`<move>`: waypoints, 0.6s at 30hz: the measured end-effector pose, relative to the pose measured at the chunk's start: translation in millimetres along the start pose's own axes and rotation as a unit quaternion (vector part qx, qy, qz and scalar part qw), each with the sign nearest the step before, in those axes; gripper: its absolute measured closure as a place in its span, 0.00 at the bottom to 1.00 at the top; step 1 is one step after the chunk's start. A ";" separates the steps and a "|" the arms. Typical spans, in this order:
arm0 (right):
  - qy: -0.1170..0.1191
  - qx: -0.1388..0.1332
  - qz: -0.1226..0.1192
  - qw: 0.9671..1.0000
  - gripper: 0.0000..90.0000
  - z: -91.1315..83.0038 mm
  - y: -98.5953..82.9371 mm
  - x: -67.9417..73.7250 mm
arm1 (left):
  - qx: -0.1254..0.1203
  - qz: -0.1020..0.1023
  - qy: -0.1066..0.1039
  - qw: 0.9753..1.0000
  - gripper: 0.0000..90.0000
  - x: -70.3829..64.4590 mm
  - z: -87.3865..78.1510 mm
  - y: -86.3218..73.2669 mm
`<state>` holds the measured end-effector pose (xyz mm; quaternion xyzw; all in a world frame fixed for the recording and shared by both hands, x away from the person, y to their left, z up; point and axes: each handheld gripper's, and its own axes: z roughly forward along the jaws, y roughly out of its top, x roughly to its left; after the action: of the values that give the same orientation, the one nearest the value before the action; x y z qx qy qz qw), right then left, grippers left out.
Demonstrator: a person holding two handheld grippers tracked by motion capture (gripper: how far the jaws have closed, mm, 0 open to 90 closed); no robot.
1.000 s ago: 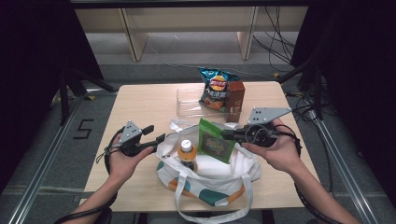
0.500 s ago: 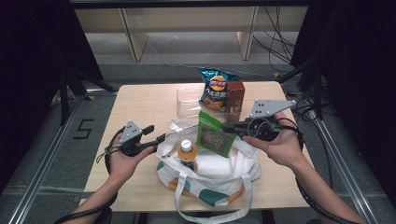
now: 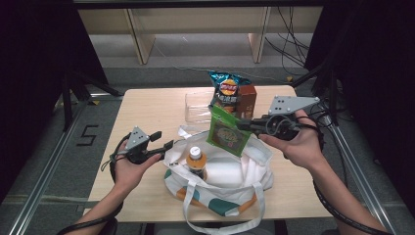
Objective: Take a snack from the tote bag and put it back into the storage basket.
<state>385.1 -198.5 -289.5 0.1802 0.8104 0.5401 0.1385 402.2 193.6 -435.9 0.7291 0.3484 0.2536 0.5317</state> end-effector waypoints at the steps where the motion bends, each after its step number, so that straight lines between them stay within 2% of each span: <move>1: -0.008 -0.003 -0.007 1.000 1.00 -0.3 0.7 -1.2 | 0.000 0.000 0.000 1.000 0.45 0.1 0.1 0.0; 2: 0.000 0.002 -0.003 1.000 1.00 -1.3 1.6 -1.5 | 0.000 0.001 0.000 1.000 0.45 0.2 0.2 0.0; 4: -0.012 -0.007 -0.013 1.000 1.00 -1.4 2.7 -3.2 | 0.000 0.001 0.000 1.000 0.45 0.2 0.3 0.0; 5: -0.009 -0.004 -0.013 1.000 1.00 -2.4 3.5 -4.2 | 0.000 0.000 0.000 1.000 0.45 0.1 0.3 -0.1; 9: -0.010 -0.005 -0.006 1.000 1.00 -3.8 5.8 -5.9 | 0.000 0.000 0.000 1.000 0.45 -0.1 0.2 0.0; 11: -0.019 -0.009 -0.006 1.000 1.00 -4.0 6.7 -7.1 | 0.000 0.000 0.000 1.000 0.45 -0.1 0.3 -0.1; 12: -0.015 -0.006 -0.010 1.000 1.00 -4.8 7.4 -8.5 | 0.000 0.000 0.000 1.000 0.45 -0.1 0.3 -0.1; 13: -0.016 -0.007 -0.002 1.000 1.00 -5.2 8.0 -7.9 | -0.001 -0.003 0.000 1.000 0.45 -0.4 0.7 -0.3; 15: -0.023 -0.015 -0.005 1.000 1.00 -5.7 9.4 -9.3 | 0.000 -0.003 0.000 1.000 0.45 -0.5 0.8 -0.3; 16: -0.020 -0.014 -0.015 1.000 1.00 -6.3 10.4 -11.5 | 0.000 -0.003 0.000 1.000 0.45 -0.6 0.8 -0.3; 17: -0.020 -0.010 -0.004 1.000 1.00 -7.0 10.9 -10.3 | 0.001 -0.004 0.000 1.000 0.45 -0.8 0.8 -0.4; 18: -0.023 -0.018 -0.014 0.999 1.00 -6.7 11.9 -12.2 | 0.001 -0.004 0.000 1.000 0.45 -0.7 0.8 -0.4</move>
<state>394.9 -205.3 -275.6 0.1788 0.7995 0.5483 0.1681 402.2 192.6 -436.5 0.7282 0.3511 0.2513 0.5323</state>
